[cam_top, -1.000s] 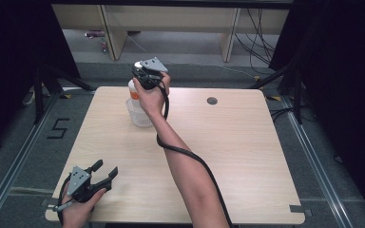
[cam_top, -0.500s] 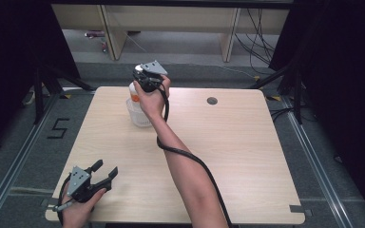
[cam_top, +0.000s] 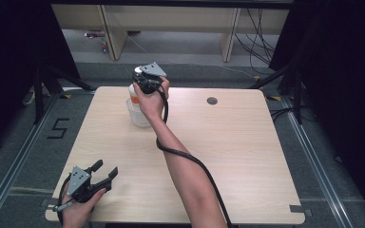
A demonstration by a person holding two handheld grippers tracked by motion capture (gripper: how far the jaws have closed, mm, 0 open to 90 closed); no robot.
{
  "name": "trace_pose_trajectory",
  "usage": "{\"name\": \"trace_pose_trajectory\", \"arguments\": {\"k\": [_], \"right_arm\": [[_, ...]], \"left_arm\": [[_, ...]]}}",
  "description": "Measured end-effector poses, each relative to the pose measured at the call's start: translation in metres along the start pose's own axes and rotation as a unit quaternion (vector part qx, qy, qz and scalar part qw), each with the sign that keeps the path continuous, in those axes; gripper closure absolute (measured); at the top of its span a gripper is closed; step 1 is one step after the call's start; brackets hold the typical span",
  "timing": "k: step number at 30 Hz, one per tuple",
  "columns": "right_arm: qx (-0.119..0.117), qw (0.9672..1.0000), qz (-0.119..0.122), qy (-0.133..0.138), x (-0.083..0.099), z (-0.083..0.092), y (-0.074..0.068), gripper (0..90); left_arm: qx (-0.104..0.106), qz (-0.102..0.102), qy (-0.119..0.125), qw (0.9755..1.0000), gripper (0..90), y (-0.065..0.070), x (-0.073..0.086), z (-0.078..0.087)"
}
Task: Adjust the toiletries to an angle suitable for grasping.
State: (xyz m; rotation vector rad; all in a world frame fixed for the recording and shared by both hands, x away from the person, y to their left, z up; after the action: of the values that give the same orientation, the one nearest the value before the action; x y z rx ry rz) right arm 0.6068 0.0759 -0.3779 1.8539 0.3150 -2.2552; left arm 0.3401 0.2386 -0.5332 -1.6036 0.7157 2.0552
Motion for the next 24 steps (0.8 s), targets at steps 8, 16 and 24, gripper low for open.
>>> {"name": "trace_pose_trajectory", "arguments": {"k": [8,16,24], "right_arm": [[-0.001,0.9999,0.009,0.007,0.0004,0.0005,-0.0001,59.5],[-0.006,0.9998,0.021,0.001,-0.0008,0.0026,0.0003,56.5],[-0.018,0.9997,0.014,-0.011,-0.0015,0.0060,0.0001,46.3]], "left_arm": [[-0.001,-0.002,-0.001,1.0000,31.8,0.0004,0.0001,-0.0001],[0.003,-0.005,0.004,1.0000,31.9,0.0006,0.0000,-0.0015],[0.001,-0.007,0.004,1.0000,31.9,0.0009,0.0001,-0.0018]]}}
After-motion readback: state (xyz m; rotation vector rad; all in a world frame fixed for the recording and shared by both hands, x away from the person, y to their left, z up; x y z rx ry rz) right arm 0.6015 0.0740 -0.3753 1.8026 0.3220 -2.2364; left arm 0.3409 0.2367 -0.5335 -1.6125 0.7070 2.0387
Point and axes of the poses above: each handheld gripper's, and its own axes: z roughly backward along the jaws, x roughly out of its underside, y roughly to its right, the point moved 4 cm from there along -z, roughly forward along the jaws, and after that the axes turned 14 degrees about x, right-handed, at the moved point
